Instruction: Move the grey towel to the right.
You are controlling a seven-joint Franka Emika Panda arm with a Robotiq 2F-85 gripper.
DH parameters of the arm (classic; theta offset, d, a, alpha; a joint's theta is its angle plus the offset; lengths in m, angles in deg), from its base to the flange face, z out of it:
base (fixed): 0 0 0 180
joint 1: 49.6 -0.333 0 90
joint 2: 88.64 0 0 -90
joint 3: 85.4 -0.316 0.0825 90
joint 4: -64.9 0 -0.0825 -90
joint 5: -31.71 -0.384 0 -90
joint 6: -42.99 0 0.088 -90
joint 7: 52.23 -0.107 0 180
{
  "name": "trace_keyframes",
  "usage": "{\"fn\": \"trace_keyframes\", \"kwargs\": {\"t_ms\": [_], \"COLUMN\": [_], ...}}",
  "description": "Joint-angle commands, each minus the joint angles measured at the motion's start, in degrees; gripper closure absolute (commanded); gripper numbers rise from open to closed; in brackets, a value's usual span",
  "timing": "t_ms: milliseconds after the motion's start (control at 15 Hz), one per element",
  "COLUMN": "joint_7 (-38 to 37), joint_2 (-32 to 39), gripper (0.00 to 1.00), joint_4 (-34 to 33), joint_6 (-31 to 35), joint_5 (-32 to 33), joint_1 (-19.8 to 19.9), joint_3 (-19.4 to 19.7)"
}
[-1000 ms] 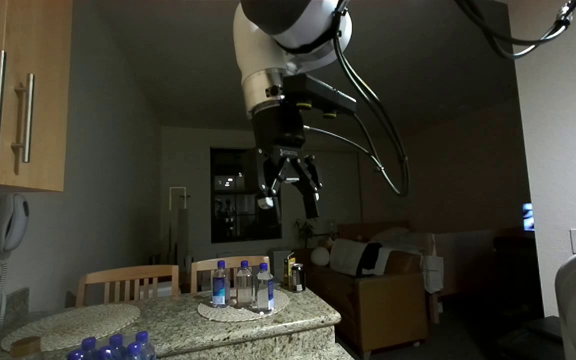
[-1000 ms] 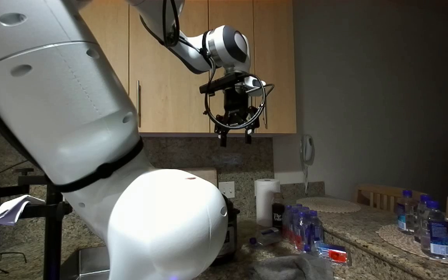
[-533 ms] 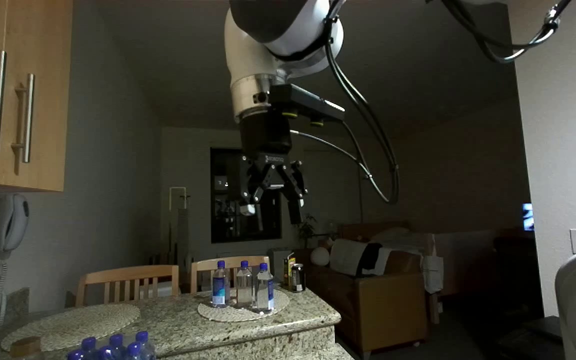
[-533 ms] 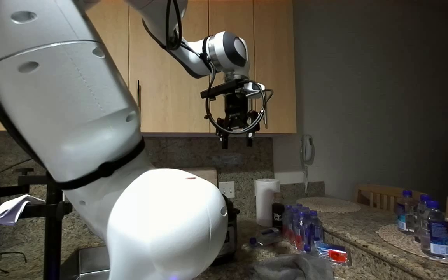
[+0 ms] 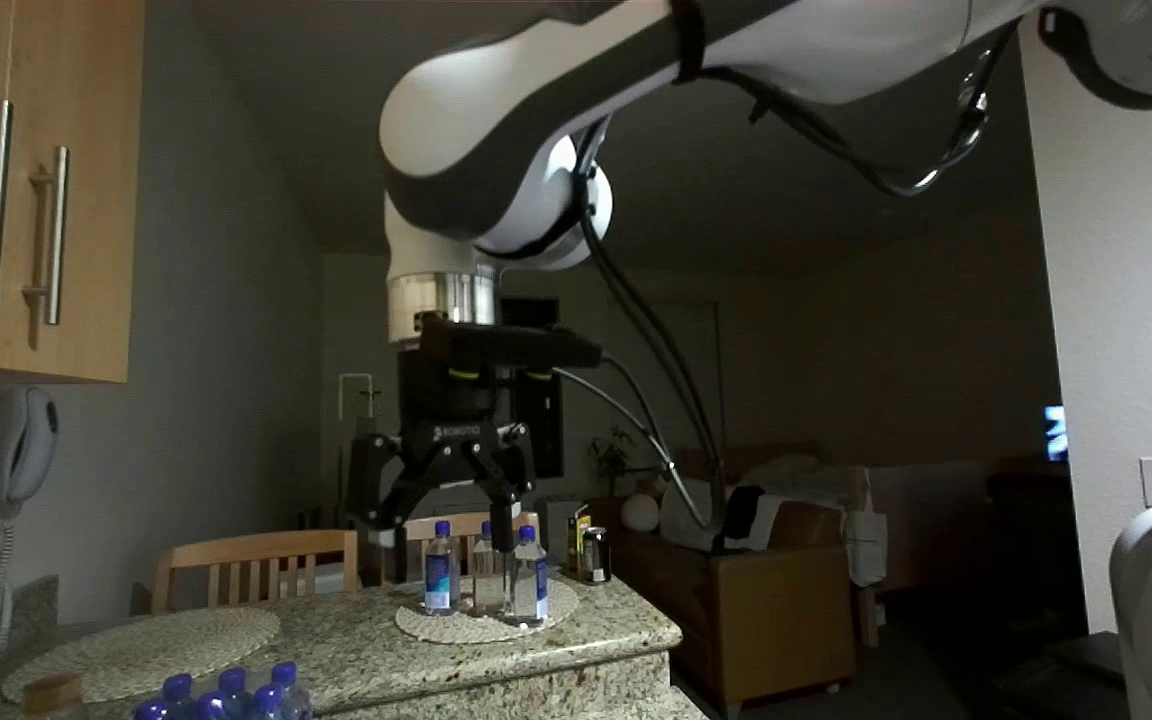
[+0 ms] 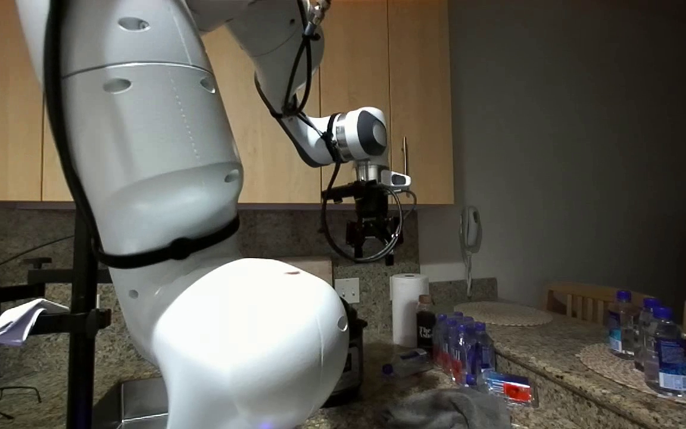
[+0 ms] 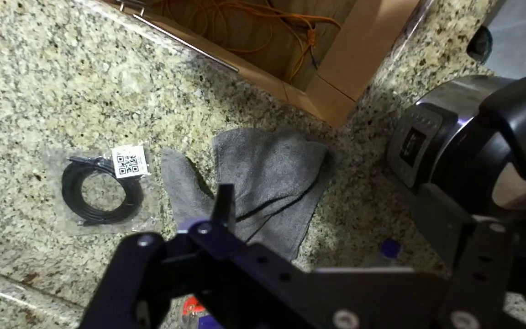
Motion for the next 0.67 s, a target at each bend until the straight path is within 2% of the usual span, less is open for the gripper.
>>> {"fn": "trace_keyframes", "kwargs": {"t_ms": [0,267,333,400,600], "joint_7": [-5.72,-10.74,-10.90,-8.53,-9.39], "joint_2": [7.34,10.96,10.47,11.60,11.78], "gripper": [0.00,0.00,0.00,0.00,0.00], "joint_4": [0.10,0.54,0.95,0.30,0.30], "joint_6": [5.60,6.47,4.90,5.95,5.77], "joint_5": [1.94,1.35,-0.07,1.27,1.02], "joint_1": [0.74,-0.17,-0.78,-0.75,-1.15], "joint_3": [0.58,2.53,2.80,3.35,3.38]}}
